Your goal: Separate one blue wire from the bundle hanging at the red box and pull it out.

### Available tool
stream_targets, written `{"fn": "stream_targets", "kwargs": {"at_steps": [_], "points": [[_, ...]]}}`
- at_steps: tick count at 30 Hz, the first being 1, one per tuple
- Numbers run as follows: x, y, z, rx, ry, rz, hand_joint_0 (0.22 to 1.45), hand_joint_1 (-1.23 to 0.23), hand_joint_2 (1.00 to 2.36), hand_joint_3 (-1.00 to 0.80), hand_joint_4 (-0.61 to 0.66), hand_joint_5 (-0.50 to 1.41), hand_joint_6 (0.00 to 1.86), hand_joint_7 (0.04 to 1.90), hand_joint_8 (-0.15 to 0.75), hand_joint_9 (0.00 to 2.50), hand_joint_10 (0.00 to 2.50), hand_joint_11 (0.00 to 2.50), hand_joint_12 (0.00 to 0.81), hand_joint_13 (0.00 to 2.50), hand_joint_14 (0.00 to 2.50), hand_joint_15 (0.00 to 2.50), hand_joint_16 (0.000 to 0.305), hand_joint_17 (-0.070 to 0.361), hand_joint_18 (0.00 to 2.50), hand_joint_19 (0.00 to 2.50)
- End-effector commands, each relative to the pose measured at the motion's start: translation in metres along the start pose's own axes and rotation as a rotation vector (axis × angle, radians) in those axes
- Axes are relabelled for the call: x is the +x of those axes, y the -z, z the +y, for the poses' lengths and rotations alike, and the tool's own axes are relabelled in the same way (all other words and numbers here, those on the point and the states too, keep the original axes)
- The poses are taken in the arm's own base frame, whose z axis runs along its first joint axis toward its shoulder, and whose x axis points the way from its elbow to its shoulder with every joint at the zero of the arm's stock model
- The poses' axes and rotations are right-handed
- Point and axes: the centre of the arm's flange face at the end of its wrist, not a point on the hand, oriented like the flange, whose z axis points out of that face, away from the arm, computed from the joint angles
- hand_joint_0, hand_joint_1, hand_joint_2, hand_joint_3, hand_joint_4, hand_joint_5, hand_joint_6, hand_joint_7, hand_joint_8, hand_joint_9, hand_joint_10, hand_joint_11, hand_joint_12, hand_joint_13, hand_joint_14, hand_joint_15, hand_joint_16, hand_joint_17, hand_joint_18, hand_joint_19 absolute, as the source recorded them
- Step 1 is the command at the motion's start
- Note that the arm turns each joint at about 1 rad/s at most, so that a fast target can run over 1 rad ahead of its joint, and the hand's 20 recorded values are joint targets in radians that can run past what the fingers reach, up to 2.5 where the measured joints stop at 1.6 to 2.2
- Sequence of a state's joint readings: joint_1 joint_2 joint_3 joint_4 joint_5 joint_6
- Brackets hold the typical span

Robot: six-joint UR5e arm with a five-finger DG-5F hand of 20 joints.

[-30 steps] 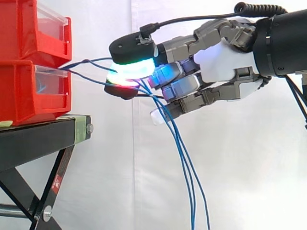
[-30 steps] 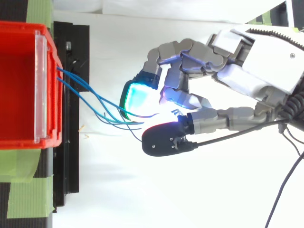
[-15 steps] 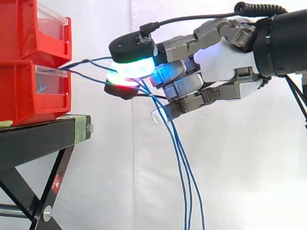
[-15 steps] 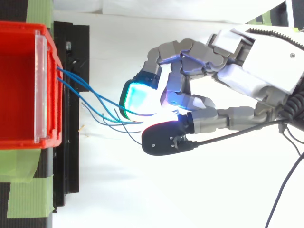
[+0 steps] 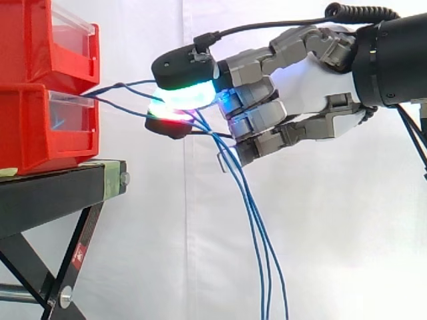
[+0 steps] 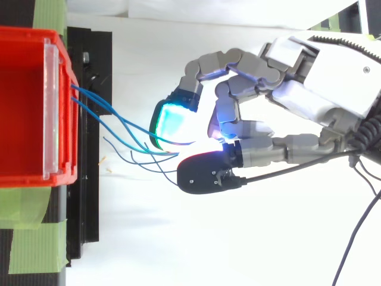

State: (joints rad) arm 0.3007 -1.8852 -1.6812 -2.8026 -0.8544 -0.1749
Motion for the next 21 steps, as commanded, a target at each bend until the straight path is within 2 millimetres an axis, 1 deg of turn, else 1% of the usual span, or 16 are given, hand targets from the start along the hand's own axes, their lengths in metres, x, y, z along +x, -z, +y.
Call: {"fn": "stream_targets", "kwargs": {"at_steps": [1, 4, 5, 6, 7, 8, 9, 11, 12, 13, 14, 15, 16, 18, 19, 21], "points": [[0.0, 0.0, -0.0001, 0.0, -0.001, 0.0, 0.61, -0.69, 1.03, -0.14, 0.25, -0.19, 0.84, 1.09, 0.336, 0.81, 1.41, 1.47, 0.306, 0.79, 1.43, 1.36, 0.031, 0.07, 0.87, 0.94], [0.0, 0.0, -0.0001, 0.0, 0.0, 0.0, 0.61, -0.68, 1.02, -0.14, 0.25, -0.19, 0.84, 1.09, 0.342, 0.84, 1.32, 1.53, 0.311, 0.82, 1.33, 1.39, 0.032, 0.071, 0.87, 0.94], [0.0, 0.0, -0.0001, 0.0, 0.0, 0.0, 0.61, -0.68, 1.02, -0.14, 0.25, -0.19, 0.84, 1.1, 0.345, 0.84, 1.28, 1.55, 0.311, 0.84, 1.18, 1.46, 0.032, 0.072, 0.87, 0.94], [0.0, 0.0, -0.0001, 0.0, 0.0, 0.0, 0.61, -0.68, 1.02, -0.14, 0.25, -0.19, 0.84, 1.1, 0.344, 0.86, 1.24, 1.54, 0.312, 0.85, 1.13, 1.47, 0.032, 0.073, 0.87, 0.93], [0.0001, -0.0001, 0.0001, -0.001, -0.001, 0.0, 0.61, -0.68, 1.02, -0.14, 0.24, -0.19, 0.84, 1.09, 0.35, 0.87, 1.17, 1.57, 0.317, 0.86, 1.08, 1.46, 0.032, 0.073, 0.87, 0.93], [0.0, 0.0, -0.0001, 0.0, 0.0, 0.0, 0.61, -0.68, 1.02, -0.14, 0.24, -0.19, 0.84, 1.1, 0.354, 0.89, 1.06, 1.59, 0.316, 0.88, 0.93, 1.52, 0.033, 0.074, 0.87, 0.93], [0.0, 0.0, -0.0001, 0.0, 0.0, 0.0, 0.61, -0.68, 1.02, -0.14, 0.24, -0.19, 0.84, 1.09, 0.349, 0.91, 0.91, 1.65, 0.318, 0.89, 0.85, 1.53, 0.033, 0.074, 0.87, 0.94], [0.0, 0.0, -0.0001, 0.0, 0.0, 0.0, 0.61, -0.68, 1.02, -0.14, 0.24, -0.19, 0.84, 1.1, 0.35, 0.93, 0.8, 1.67, 0.316, 0.9, 0.73, 1.58, 0.033, 0.075, 0.87, 0.94], [0.0001, -0.0001, 0.0001, -0.001, -0.001, 0.0, 0.6, -0.68, 1.02, -0.13, 0.24, -0.19, 0.84, 1.09, 0.348, 0.95, 0.63, 1.7, 0.314, 0.92, 0.56, 1.62, 0.033, 0.075, 0.86, 0.93], [0.0, 0.0, -0.0001, 0.0, 0.0, 0.0, 0.61, -0.68, 1.02, -0.14, 0.24, -0.19, 0.84, 1.1, 0.346, 0.96, 0.37, 1.74, 0.317, 0.95, 0.35, 1.67, 0.033, 0.075, 0.86, 0.94], [0.0, 0.0, -0.0001, 0.0, 0.0, 0.0, 0.6, -0.68, 1.02, -0.13, 0.24, -0.19, 0.84, 1.1, 0.348, 0.97, 0.29, 1.74, 0.319, 0.95, 0.3, 1.68, 0.033, 0.075, 0.86, 0.94], [-0.0003, 0.0002, 0.0007, -0.001, -0.001, 0.0, 0.6, -0.67, 1.02, -0.13, 0.24, -0.19, 0.84, 1.11, 0.353, 0.98, 0.11, 1.75, 0.322, 0.97, 0.15, 1.71, 0.033, 0.075, 0.85, 0.95], [0.0, 0.0, -0.0001, 0.0, 0.0, 0.0, 0.6, -0.67, 1.02, -0.13, 0.24, -0.19, 0.84, 1.11, 0.349, 0.98, 0.0, 1.73, 0.32, 0.98, 0.0, 1.72, 0.034, 0.076, 0.85, 0.94], [0.0, 0.0, -0.0001, 0.0, 0.0, 0.0, 0.6, -0.67, 1.02, -0.12, 0.24, -0.19, 0.84, 1.11, 0.353, 0.96, 0.0, 1.64, 0.317, 0.97, 0.01, 1.68, 0.034, 0.076, 0.84, 0.95], [0.0, 0.0, -0.0001, 0.0, 0.0, 0.0, 0.6, -0.67, 1.02, -0.12, 0.23, -0.19, 0.84, 1.11, 0.354, 0.93, 0.01, 1.57, 0.324, 0.95, 0.01, 1.61, 0.034, 0.076, 0.84, 0.96], [-0.0003, 0.0002, 0.0007, -0.001, -0.001, 0.0, 0.6, -0.67, 1.02, -0.12, 0.23, -0.19, 0.84, 1.12, 0.351, 0.89, 0.01, 1.49, 0.336, 0.92, 0.01, 1.56, 0.035, 0.078, 0.83, 0.97]]}}
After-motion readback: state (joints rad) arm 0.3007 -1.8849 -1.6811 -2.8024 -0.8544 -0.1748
